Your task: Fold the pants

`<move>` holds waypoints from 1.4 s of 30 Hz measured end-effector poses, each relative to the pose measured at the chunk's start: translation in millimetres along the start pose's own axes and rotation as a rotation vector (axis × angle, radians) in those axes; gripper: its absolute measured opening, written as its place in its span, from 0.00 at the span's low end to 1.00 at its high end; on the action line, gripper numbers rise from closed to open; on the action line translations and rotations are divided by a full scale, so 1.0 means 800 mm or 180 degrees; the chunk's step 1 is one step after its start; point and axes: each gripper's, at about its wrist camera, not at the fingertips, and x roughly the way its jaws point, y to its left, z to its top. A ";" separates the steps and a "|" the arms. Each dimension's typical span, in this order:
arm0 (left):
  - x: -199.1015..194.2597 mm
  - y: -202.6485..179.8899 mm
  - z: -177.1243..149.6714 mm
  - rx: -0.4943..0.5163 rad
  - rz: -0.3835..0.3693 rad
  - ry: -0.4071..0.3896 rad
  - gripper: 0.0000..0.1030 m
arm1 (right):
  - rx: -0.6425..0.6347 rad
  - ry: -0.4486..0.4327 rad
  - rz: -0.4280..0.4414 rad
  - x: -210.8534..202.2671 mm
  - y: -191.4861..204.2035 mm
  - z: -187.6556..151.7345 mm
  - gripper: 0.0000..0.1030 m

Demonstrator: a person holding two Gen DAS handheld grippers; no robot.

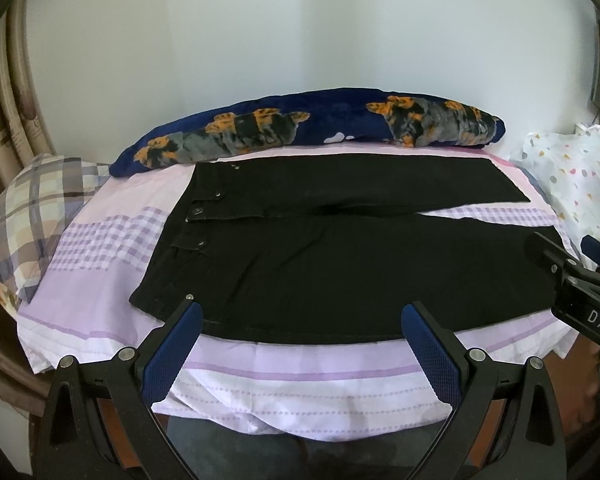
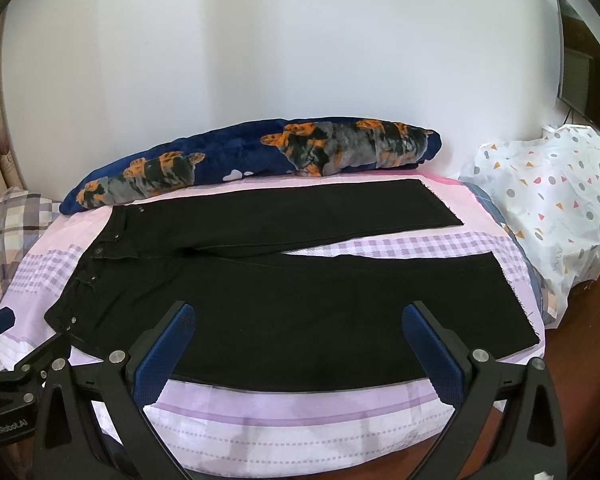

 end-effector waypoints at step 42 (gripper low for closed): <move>0.043 0.010 0.007 -0.0067 0.0074 0.0288 0.96 | 0.0007 0.0112 0.0004 0.034 0.001 0.009 1.00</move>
